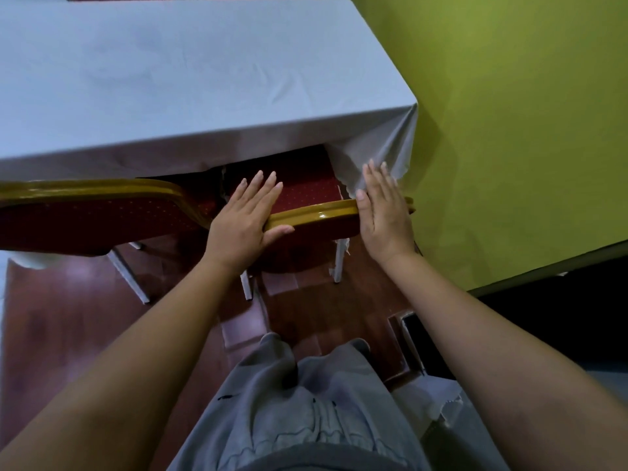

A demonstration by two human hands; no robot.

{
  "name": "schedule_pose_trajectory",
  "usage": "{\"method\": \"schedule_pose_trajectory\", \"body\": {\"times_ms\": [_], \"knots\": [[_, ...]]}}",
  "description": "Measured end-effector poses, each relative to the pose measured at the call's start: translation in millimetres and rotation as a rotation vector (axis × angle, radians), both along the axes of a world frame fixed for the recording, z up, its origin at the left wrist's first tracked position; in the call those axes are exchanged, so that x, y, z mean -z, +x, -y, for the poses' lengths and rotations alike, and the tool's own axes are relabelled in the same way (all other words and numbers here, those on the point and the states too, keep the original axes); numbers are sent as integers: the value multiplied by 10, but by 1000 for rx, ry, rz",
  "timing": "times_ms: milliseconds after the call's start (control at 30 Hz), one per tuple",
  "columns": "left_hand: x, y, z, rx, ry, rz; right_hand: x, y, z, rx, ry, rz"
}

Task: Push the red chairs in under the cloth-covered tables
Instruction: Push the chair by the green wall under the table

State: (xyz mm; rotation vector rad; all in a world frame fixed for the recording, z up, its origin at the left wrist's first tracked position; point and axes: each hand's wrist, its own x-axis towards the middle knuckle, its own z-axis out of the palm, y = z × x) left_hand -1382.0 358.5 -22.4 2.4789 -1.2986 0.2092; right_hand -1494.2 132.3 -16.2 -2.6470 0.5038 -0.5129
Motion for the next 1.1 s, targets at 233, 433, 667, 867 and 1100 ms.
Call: {"method": "schedule_pose_trajectory", "body": {"times_ms": [233,433,667,867,1100], "knots": [[11,118,-30,-94,-81,-111,8,105,1,-30,80,41],[1,79,191,-248,-187,-221,19,222,129,2,78,107],[-14,119,505,-308,-176,-201,-62,382,471,-53,77,72],[26,250,569,-319,-222,-137,-50,490,552,-76,60,83],[14,594,584,-358,-193,-122,-60,838,563,-94,85,65]]}}
